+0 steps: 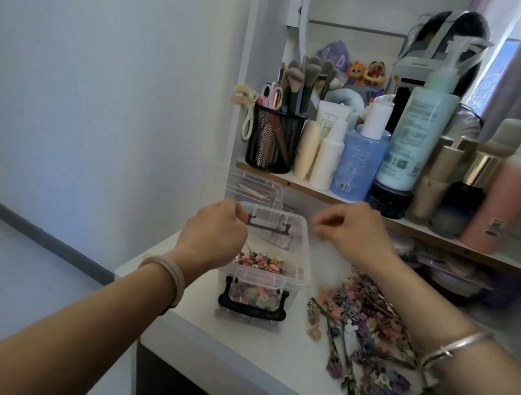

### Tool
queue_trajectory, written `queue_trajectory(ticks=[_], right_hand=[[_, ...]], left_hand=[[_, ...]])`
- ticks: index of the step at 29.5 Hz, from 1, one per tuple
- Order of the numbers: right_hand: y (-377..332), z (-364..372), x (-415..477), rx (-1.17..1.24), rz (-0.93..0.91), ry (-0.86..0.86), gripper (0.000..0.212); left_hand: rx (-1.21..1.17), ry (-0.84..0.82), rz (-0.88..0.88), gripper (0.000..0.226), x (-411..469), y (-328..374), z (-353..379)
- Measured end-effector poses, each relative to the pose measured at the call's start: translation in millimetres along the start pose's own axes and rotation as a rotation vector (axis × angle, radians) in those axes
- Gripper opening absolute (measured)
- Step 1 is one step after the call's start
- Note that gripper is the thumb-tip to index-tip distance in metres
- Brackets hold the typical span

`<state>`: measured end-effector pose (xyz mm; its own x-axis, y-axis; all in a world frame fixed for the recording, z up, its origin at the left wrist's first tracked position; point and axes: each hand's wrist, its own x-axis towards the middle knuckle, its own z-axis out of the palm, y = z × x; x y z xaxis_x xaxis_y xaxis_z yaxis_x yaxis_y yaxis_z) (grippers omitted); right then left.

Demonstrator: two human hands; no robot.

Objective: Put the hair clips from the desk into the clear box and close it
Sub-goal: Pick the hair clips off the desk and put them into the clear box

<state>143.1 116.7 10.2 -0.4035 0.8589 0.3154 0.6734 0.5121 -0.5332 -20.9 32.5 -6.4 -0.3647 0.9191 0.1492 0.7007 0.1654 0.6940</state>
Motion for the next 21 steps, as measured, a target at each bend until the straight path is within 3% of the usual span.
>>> queue_trajectory(ticks=[3,5,8,11,13,16,21], right_hand=[[-21.0,-9.3,-3.3,0.394,0.0,-0.111,0.008],[-22.2,-8.1,-1.9,0.402,0.031,-0.152,0.018],[-8.0,-5.7,-2.2,0.169,0.077,-0.131,0.018],[11.5,3.3,-12.2,-0.154,0.177,-0.409,0.023],[18.8,9.4,-16.9,-0.297,0.182,-0.505,0.03],[21.0,17.0,-16.9,-0.421,0.139,-0.496,0.028],[19.4,23.3,-17.2,-0.427,0.08,-0.407,0.023]], left_hand=[[-0.001,-0.001,-0.001,0.036,-0.3,0.6,0.0],[-0.005,0.0,-0.003,0.035,0.1,1.0,0.1],[-0.002,0.001,0.0,0.035,0.7,0.3,0.8],[0.004,0.003,0.0,0.035,0.4,0.0,0.8],[0.003,0.004,0.0,0.035,0.2,0.2,0.7],[-0.002,0.008,0.003,0.035,0.2,0.0,1.0],[0.001,0.007,0.002,0.033,-0.1,-0.6,1.2]])
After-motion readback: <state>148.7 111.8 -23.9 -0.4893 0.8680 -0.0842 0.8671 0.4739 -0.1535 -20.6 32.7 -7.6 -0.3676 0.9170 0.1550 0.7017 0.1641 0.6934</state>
